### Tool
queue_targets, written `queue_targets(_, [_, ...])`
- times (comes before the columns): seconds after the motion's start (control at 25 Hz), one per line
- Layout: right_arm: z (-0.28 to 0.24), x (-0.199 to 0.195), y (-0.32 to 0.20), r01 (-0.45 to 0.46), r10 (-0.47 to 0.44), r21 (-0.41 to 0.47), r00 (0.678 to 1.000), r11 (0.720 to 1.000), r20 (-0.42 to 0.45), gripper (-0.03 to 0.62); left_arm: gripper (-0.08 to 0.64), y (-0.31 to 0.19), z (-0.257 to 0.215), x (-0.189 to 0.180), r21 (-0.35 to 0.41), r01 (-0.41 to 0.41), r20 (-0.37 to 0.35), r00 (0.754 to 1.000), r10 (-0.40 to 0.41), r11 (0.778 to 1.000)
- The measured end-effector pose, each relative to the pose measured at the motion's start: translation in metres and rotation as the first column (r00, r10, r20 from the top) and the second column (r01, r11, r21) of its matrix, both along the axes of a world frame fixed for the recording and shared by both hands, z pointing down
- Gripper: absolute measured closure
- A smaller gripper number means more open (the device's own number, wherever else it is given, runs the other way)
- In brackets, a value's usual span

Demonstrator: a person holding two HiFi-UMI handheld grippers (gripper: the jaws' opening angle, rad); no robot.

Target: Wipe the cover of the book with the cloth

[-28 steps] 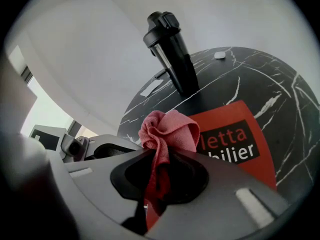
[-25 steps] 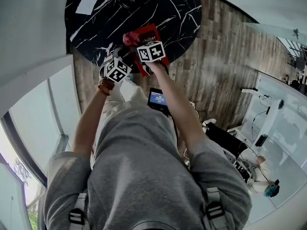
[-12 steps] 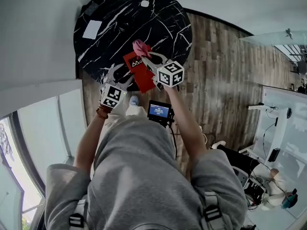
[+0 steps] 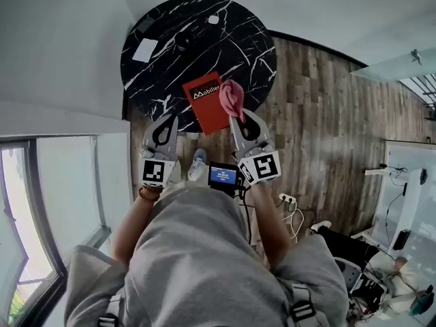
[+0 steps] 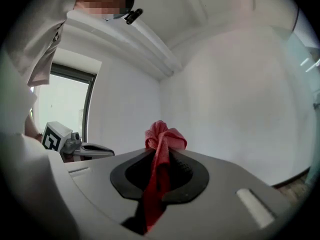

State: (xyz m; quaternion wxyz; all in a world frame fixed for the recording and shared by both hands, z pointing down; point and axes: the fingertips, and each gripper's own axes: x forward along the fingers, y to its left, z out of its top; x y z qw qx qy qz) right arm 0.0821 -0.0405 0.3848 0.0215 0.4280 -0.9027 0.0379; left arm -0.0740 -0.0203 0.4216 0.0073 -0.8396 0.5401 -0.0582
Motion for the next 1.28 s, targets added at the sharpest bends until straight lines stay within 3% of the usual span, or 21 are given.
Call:
queue_targets(0.28, [-0.017, 0.022, 0.083, -0.097, 0.1, 0.057, 0.994, 0.994, -0.046, 0.532, 0.563, 0.069, -0.027, 0.015, 0.011, -0.018, 0.08, 0.997, 0.017, 1.0])
queue_targets(0.64, [-0.018, 0.009, 0.207, -0.06, 0.063, 0.037, 0.993, 0.998, -0.096, 0.534, 0.563, 0.188, -0.062, 0.022, 0.142, 0.011, 0.041, 0.999, -0.017, 0.99])
queue_targets(0.8, [-0.015, 0.025, 0.265, -0.068, 0.071, 0.036, 0.991, 0.997, -0.111, 0.534, 0.563, 0.249, -0.045, 0.038, 0.099, 0.02, 0.005, 1.0, -0.021, 0.995])
queue_targets(0.92, [-0.006, 0.041, 0.282, -0.102, 0.104, 0.026, 0.987, 0.994, -0.119, 0.535, 0.563, 0.272, -0.049, 0.048, 0.153, -0.007, 0.025, 1.0, 0.003, 0.988])
queue_targets(1.12, [0.0, 0.052, 0.313, -0.126, 0.13, 0.045, 0.984, 0.991, -0.122, 0.54, 0.563, 0.298, -0.029, 0.048, 0.061, 0.031, 0.007, 0.999, -0.031, 0.998])
queue_targets(1.28, [-0.002, 0.065, 0.326, -0.13, 0.137, 0.064, 0.984, 0.989, -0.113, 0.54, 0.563, 0.308, -0.034, 0.063, 0.121, 0.023, 0.026, 0.999, -0.026, 0.992])
